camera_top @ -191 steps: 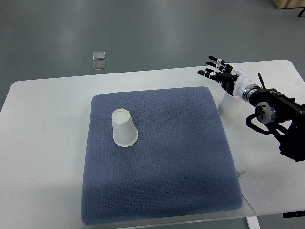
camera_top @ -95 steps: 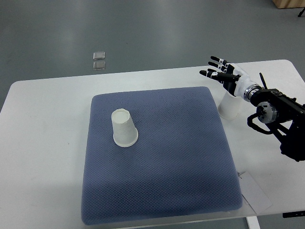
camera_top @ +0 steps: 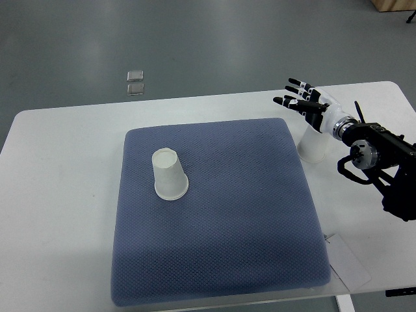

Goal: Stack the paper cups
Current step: 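Lower the right hand around the white cup beside the pad and grasp it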

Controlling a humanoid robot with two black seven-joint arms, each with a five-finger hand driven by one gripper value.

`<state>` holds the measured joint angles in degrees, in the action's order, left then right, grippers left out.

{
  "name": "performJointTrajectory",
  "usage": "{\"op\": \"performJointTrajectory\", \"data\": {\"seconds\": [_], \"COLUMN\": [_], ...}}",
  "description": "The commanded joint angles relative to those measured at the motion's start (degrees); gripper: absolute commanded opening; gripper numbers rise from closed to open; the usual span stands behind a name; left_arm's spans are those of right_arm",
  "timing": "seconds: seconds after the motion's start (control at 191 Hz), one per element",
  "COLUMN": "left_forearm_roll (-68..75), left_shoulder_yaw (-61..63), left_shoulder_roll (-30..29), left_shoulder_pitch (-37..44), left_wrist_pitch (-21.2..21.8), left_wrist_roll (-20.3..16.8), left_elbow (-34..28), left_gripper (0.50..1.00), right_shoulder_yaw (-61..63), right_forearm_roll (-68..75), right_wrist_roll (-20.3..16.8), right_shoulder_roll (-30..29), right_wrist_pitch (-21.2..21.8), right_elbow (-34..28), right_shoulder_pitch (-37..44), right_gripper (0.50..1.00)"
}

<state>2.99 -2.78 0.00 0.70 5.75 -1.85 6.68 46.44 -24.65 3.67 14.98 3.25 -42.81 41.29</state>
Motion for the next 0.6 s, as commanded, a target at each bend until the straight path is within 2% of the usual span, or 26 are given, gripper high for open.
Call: {"op": "performJointTrajectory", "data": {"seconds": [0.0,0.183,0.377,0.43,0.435,0.445,0.597], "left_forearm_roll": [0.0,0.0,0.0,0.0,0.0,0.0,0.0], "left_shoulder_yaw": [0.0,0.0,0.0,0.0,0.0,0.0,0.0], "left_shoulder_roll": [0.0,0.0,0.0,0.0,0.0,0.0,0.0], "left_shoulder_pitch": [0.0,0.0,0.0,0.0,0.0,0.0,0.0], "left_wrist_pitch": [0.1,0.1,0.0,0.0,0.0,0.0,0.0], "left_wrist_roll": [0.0,0.0,0.0,0.0,0.0,0.0,0.0], "left_elbow": [0.0,0.0,0.0,0.0,0.0,0.0,0.0], "left_gripper": [1.0,1.0,1.0,1.0,1.0,1.0,1.0], "right_shoulder_yaw": [-0.1,-1.2,-1.3,-1.3,-1.3,-1.3,-2.6], "right_forearm_roll": [-0.5,-2.7,-15.5,-15.5,-19.3,-20.2,-33.6], "right_wrist_roll": [-0.1,-0.2,0.0,0.0,0.5,0.7,4.4], "right_shoulder_roll": [0.3,3.9,8.8,8.8,10.2,10.6,13.9], "right_wrist_pitch": [0.2,4.4,11.5,11.5,13.4,13.8,16.7], "right_elbow": [-0.1,-0.1,-1.0,-1.0,-1.0,-1.1,-3.1], "right_shoulder_pitch": [0.6,3.2,5.1,5.1,5.5,5.6,5.7], "right_gripper": [0.932,0.93,0.928,0.928,0.928,0.928,0.928]}}
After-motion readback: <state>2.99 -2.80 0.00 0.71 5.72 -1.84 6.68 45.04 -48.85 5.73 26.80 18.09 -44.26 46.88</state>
